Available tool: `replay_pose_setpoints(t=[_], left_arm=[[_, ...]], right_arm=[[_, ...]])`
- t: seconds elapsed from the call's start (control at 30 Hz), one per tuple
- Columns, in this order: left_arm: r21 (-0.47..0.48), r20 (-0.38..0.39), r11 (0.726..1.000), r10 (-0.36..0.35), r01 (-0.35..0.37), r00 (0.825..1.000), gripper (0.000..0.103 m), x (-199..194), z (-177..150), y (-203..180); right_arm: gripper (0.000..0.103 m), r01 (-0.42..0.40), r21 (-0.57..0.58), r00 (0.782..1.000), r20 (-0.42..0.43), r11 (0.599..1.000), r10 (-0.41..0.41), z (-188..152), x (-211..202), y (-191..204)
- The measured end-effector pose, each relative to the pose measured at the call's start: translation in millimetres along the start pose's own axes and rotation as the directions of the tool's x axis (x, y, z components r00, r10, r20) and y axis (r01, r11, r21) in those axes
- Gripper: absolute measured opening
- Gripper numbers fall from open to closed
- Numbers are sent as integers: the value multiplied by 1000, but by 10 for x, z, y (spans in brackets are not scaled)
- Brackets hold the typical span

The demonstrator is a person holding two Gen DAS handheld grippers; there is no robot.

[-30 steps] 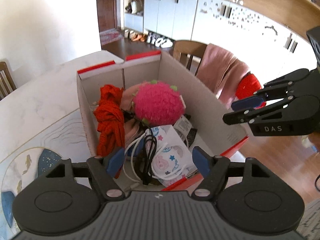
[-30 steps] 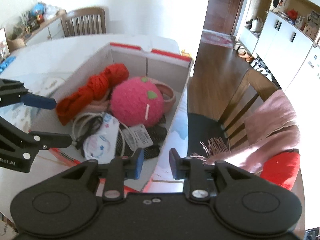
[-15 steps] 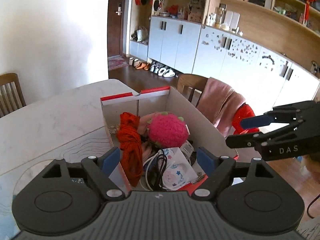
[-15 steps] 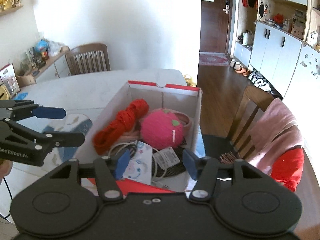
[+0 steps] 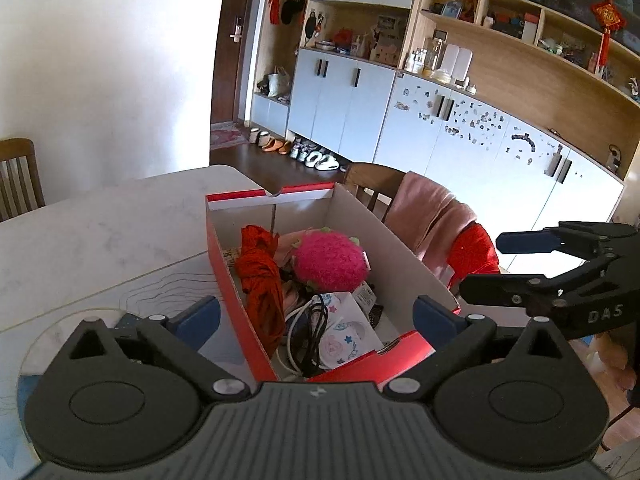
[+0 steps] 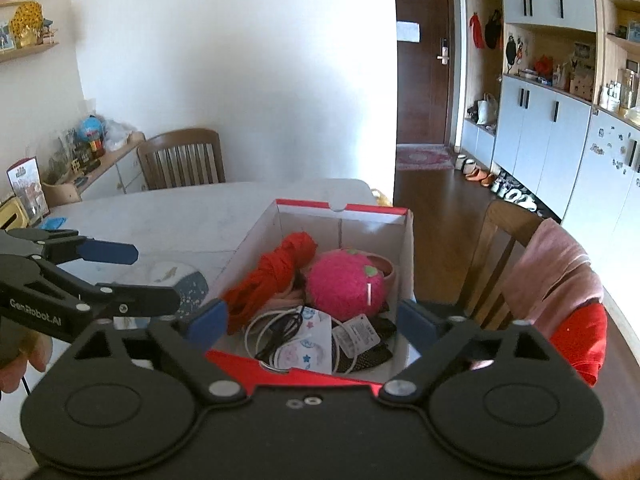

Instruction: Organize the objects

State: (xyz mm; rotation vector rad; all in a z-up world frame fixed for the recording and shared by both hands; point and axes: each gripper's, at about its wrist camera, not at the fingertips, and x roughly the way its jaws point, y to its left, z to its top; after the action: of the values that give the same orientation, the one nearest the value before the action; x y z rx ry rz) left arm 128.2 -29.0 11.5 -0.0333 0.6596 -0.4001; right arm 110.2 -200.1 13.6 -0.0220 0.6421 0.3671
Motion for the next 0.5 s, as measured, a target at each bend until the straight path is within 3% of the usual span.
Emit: replay_pose_setpoints(t=[0.5], left_arm=[[-18, 34, 1000, -17, 17, 999, 103, -209, -145, 47]], right_arm=[[102, -14, 52, 1000, 24, 999, 13, -197, -125, 151]])
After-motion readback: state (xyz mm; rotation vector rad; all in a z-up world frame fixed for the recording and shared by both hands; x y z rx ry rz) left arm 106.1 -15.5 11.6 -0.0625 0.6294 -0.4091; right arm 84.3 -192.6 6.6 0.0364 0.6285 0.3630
